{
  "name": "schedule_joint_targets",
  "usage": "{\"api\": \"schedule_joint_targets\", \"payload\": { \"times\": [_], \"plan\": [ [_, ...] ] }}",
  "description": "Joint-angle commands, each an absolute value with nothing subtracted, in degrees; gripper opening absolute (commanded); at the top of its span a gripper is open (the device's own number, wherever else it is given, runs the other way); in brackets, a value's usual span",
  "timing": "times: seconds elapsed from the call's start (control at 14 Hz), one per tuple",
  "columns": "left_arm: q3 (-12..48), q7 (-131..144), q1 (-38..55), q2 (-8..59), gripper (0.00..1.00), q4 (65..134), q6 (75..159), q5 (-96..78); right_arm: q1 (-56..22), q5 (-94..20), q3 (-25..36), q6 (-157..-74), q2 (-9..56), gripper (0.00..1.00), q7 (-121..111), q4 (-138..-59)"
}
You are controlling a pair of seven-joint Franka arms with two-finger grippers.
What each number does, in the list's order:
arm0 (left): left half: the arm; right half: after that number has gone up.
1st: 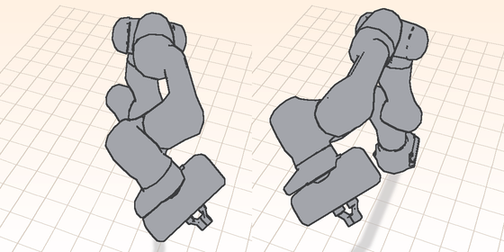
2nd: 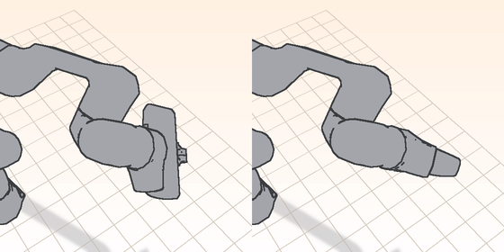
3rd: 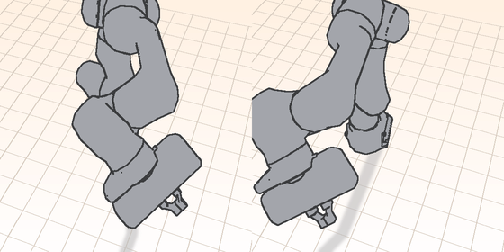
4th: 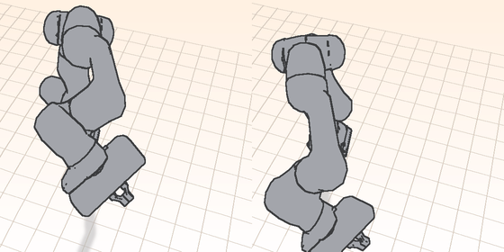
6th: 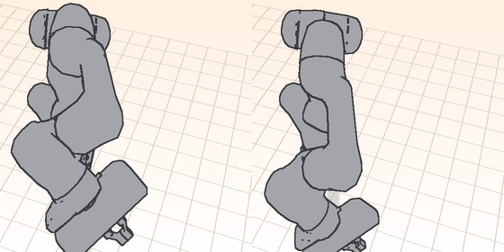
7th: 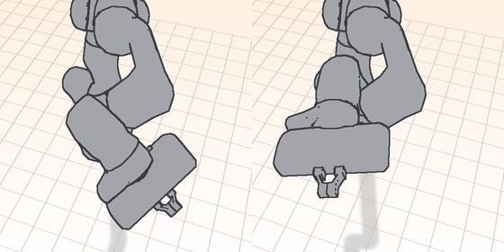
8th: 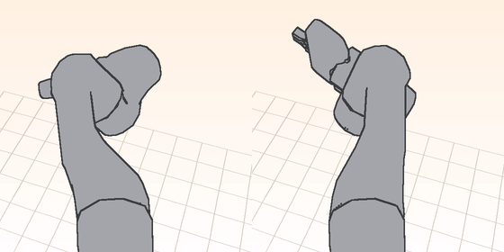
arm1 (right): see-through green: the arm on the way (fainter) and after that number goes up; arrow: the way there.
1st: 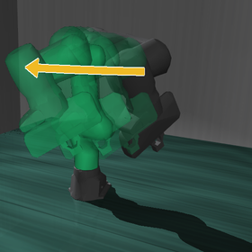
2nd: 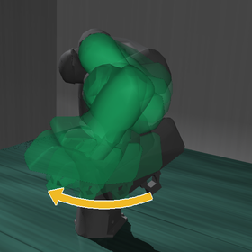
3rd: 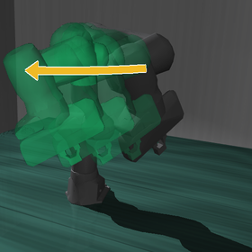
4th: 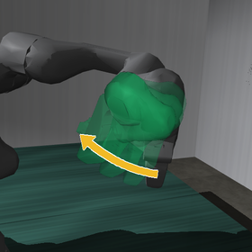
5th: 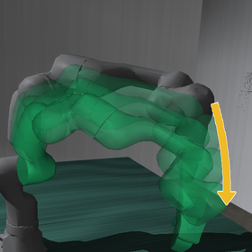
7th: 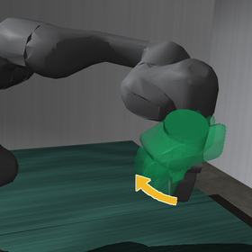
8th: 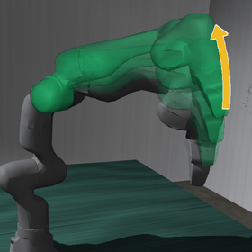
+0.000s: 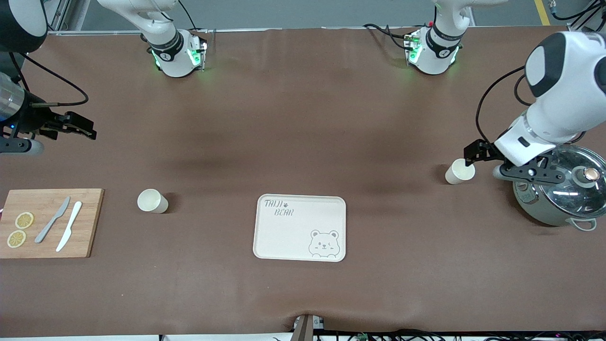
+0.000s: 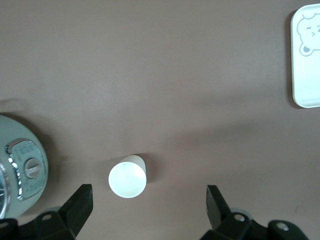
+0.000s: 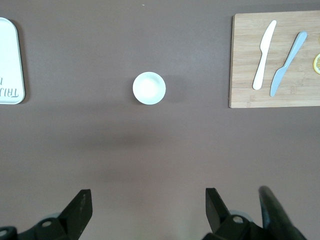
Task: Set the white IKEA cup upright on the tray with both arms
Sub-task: 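Move the left gripper down over the white cup near the pot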
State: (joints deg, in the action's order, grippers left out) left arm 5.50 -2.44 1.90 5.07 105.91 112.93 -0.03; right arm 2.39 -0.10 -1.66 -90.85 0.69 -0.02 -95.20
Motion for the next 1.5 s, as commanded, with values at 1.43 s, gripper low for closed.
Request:
{"api": "schedule_joint_targets", "payload": {
  "times": [1.43],
  "plan": [
    [5.7,-3.8,-1.0,1.7,1.0,137.0,145.8,-1.0,2.0,0.8,-1.1,-90.2,1.1,1.0,0.8,-92.5]
  ]
}}
